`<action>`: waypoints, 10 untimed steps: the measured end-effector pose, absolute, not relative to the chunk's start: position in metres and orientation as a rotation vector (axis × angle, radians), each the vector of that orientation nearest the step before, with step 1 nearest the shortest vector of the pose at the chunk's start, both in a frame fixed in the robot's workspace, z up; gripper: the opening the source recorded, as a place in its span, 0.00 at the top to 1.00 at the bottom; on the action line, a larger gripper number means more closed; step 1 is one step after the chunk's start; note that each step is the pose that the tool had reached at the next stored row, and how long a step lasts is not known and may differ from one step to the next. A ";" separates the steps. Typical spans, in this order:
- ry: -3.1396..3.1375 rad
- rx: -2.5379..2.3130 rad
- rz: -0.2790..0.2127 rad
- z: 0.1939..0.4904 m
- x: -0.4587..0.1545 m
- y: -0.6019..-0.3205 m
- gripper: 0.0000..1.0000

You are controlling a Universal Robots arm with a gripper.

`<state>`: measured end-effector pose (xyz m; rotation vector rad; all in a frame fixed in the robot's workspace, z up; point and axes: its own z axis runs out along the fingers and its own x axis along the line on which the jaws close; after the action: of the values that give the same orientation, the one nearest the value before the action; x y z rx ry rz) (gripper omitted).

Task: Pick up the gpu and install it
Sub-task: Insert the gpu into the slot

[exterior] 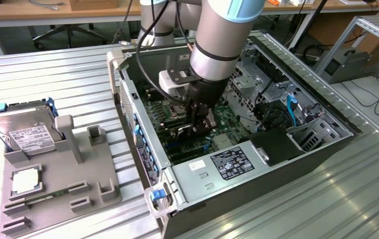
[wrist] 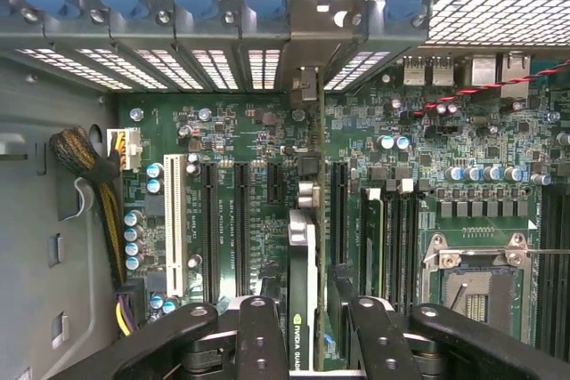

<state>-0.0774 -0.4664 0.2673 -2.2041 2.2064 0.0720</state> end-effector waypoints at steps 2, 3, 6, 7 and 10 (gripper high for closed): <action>2.206 -2.204 0.073 0.267 -0.077 -0.466 0.65; 2.206 -2.204 0.073 0.267 -0.077 -0.466 0.65; 2.206 -2.204 0.073 0.267 -0.077 -0.466 0.65; 2.206 -2.204 0.073 0.267 -0.077 -0.466 0.65; 2.206 -2.204 0.073 0.267 -0.077 -0.466 0.65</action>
<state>-0.0774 -0.4662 0.2673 -2.2036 2.2056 0.0734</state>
